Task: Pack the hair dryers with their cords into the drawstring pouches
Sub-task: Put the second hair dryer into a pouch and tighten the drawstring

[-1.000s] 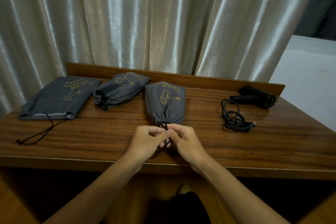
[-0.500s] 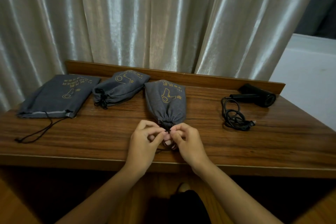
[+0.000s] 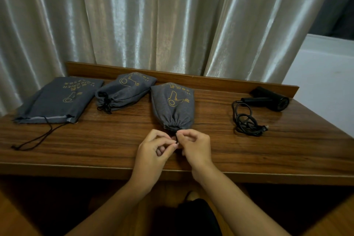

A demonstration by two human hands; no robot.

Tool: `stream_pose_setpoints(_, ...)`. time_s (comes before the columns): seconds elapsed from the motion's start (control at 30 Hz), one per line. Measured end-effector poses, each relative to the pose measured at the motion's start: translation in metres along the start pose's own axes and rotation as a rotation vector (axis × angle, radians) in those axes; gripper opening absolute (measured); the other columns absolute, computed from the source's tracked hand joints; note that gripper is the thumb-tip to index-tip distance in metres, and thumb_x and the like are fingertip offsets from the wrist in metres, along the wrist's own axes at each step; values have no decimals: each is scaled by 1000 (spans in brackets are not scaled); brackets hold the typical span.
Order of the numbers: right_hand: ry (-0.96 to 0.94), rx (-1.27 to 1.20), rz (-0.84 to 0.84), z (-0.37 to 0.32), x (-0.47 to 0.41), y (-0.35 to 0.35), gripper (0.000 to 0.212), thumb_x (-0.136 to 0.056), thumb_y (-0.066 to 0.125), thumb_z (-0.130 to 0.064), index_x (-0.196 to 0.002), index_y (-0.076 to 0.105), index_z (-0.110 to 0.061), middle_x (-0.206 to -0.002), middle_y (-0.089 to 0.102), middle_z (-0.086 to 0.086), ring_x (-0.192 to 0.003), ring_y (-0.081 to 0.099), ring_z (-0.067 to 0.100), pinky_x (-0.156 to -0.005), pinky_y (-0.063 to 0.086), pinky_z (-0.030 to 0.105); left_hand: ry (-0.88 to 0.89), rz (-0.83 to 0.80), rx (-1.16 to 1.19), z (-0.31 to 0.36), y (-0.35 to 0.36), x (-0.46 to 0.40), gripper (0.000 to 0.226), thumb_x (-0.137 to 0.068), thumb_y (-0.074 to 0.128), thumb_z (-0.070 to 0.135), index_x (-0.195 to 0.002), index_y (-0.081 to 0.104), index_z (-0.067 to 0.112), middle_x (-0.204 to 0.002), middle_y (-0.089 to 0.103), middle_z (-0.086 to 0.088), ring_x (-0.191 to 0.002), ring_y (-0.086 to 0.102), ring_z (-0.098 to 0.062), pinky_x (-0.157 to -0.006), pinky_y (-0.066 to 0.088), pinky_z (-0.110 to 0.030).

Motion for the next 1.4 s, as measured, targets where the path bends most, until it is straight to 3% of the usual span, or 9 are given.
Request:
stream_pose_setpoints(0.07, 111, -156, -11, 3, 0, 4, 12, -92, 65, -6, -84, 73, -10, -71, 75, 3, -54, 62, 4, -47, 43, 14, 11, -1, -21, 0, 0, 1, 7, -82, 75, 13, -88, 76, 17, -93, 60, 12, -70, 57, -14, -61, 43, -13)
stream_pose_setpoints(0.23, 292, -411, 8, 9, 3, 12, 8, -92, 67, -12, -88, 71, -6, -81, 76, 11, -68, 65, 16, -56, 45, 21, 62, -26, -70, 1, 2, 3, 9, -80, 77, 9, -83, 76, 17, -92, 58, 12, -68, 55, -14, -59, 42, -12)
stream_pose_setpoints(0.4, 298, -439, 74, 11, 4, 10, 8, -86, 67, 2, -87, 72, -4, -77, 75, 13, -64, 66, 15, -53, 48, 19, 165, -77, -197, 4, 5, 4, 7, -81, 75, 14, -87, 75, 17, -134, 49, 12, -86, 54, -5, -74, 46, -12)
stream_pose_setpoints(0.5, 261, -406, 80, 11, 4, 8, 11, -84, 67, 5, -86, 73, -5, -77, 76, 12, -64, 68, 13, -52, 49, 17, 181, -141, -236, 2, 11, 1, 3, -86, 71, 15, -89, 73, 15, -145, 44, 14, -113, 51, -3, -86, 45, -15)
stream_pose_setpoints(0.57, 226, -397, 96, 10, 4, 7, 14, -82, 67, 7, -83, 72, -6, -73, 75, 9, -62, 68, 11, -52, 50, 15, 180, -130, -248, 2, 11, 1, 2, -87, 69, 14, -87, 71, 15, -142, 48, 14, -117, 49, -4, -86, 47, -18)
stream_pose_setpoints(0.67, 187, -413, 112, 9, 5, 8, 19, -81, 63, 12, -83, 69, -6, -64, 73, 4, -56, 66, 7, -51, 48, 14, 171, -92, -244, 2, 10, 0, 5, -87, 69, 12, -85, 67, 17, -127, 57, 15, -105, 52, -4, -78, 46, -14)
stream_pose_setpoints(0.9, 167, -398, 174, 13, 7, 6, 26, -81, 71, 7, -97, 61, -11, -76, 75, 2, -65, 71, 6, -54, 50, 13, 153, -82, -221, 0, 10, -1, 4, -89, 66, 13, -88, 65, 17, -118, 57, 15, -98, 54, -3, -75, 41, -6)
stream_pose_setpoints(1.13, 382, -526, 80, 16, 4, 12, 18, -82, 67, 12, -90, 67, -4, -63, 72, 8, -62, 67, 16, -50, 51, 17, 163, -86, -224, 0, 11, 1, 3, -89, 66, 15, -88, 65, 17, -118, 55, 15, -105, 54, -2, -80, 43, -10)
stream_pose_setpoints(1.4, 499, -465, -10, 14, -2, 10, 18, -84, 67, 11, -86, 69, -7, -67, 69, 12, -52, 65, 13, -42, 44, 15, 180, -87, -241, 1, 14, 3, 1, -91, 65, 16, -91, 66, 16, -118, 54, 12, -105, 55, -5, -81, 51, -25)
Point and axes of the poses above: each hand's wrist, its own x-axis away from the middle knuckle, its own y-axis out of the palm, z = x × y, the point moved 7 cm from there along -x, towards the middle knuckle
